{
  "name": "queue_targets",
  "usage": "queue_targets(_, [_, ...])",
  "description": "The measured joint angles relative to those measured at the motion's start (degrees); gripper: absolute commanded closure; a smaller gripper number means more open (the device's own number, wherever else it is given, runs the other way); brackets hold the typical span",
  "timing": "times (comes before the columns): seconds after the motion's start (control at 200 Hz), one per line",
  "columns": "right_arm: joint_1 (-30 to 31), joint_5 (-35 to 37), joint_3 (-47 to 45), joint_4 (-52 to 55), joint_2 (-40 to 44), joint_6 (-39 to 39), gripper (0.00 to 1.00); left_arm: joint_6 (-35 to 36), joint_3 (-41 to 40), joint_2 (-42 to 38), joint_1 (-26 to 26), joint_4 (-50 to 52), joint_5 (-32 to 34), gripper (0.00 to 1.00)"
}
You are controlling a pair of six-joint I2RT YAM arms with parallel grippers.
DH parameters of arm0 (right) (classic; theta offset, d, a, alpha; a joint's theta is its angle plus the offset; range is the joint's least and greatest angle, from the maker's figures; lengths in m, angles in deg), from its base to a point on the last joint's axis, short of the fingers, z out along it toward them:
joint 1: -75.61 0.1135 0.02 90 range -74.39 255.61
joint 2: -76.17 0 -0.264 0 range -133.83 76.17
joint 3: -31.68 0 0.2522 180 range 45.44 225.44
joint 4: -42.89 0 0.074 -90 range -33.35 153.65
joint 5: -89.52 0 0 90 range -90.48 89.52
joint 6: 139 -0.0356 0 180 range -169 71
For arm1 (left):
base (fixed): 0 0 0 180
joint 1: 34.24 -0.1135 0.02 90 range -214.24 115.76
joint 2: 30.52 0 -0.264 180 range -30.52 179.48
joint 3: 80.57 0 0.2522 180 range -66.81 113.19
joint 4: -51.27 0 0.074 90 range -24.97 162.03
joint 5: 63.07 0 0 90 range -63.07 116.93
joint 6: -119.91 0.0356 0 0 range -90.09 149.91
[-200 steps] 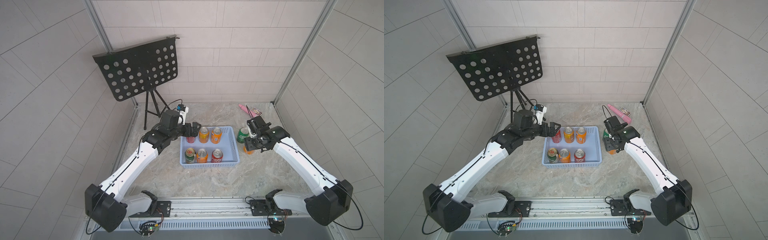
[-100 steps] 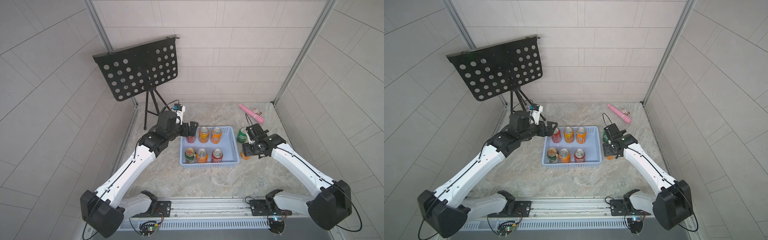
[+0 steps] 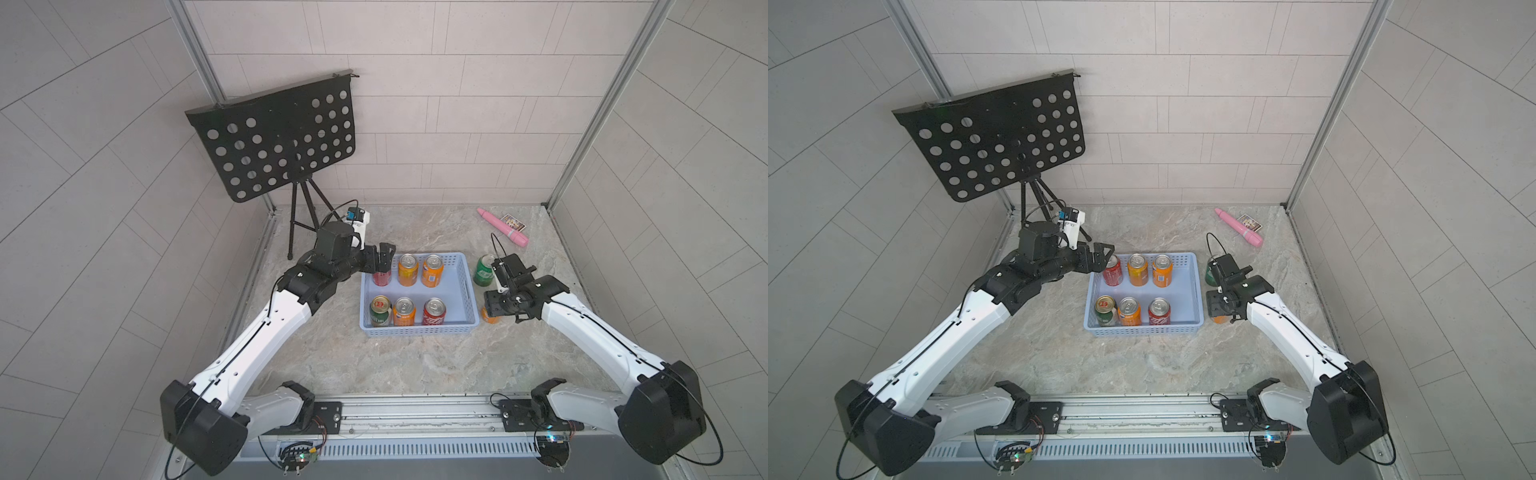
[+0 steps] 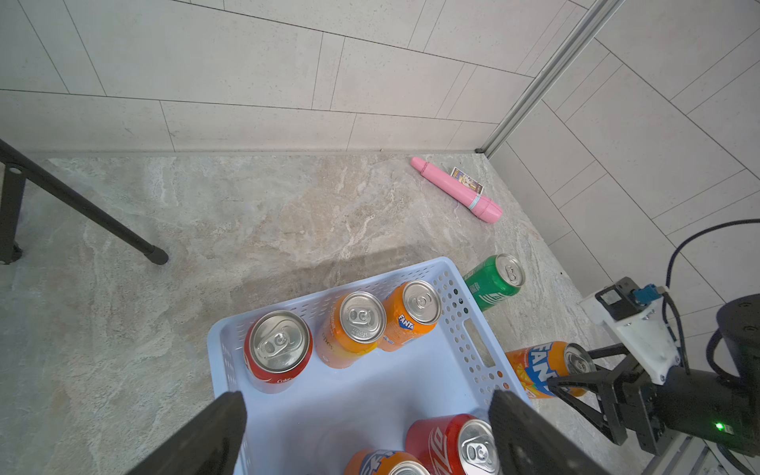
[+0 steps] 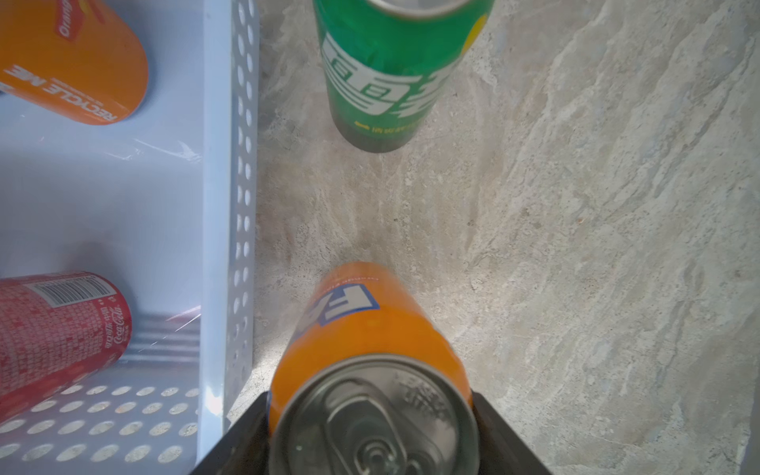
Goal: Take out the drinks from the basket
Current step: Place the drink at the center of the board.
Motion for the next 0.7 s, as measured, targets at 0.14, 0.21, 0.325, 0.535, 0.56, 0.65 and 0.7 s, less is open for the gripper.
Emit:
queue_targets(0.14, [0.00,-0.59,-0.61,-0.35,0.00,-0.61,0.88,0.00,0.00,0.00,0.00,0.13,0.26,0.00])
queue_targets(0.21, [0.00,-0.81,-0.70,-0.46,0.00,-0.68,0.88,-0.02,0.00,0.00,-0.02,0.15,0.35,0.00])
queue_targets(0.325, [0.00,-0.96,-0.81,-0.98,0.00,-0.81,0.87,-0.02,0.00,0.00,0.00,0.15,0.59,0.00])
queue_targets(0.535, [0.00,-0.98,-1.31,-1.20,-0.20,-0.83,0.87,-0.04,0.00,0.17,0.00,0.17,0.90,0.00])
queue_targets(0.56, [0.00,-0.96,-1.31,-1.22,-0.28,-0.83,0.87,-0.04,0.00,0.20,0.00,0.17,0.90,0.00])
queue_targets(0.65, [0.07,-0.94,-1.31,-1.20,-0.55,-0.83,0.86,-0.07,0.00,0.20,0.00,0.17,0.90,0.00])
queue_targets(0.7, [0.09,-0.92,-1.31,-1.14,-0.63,-0.85,0.85,-0.09,0.00,0.20,0.00,0.17,0.90,0.00])
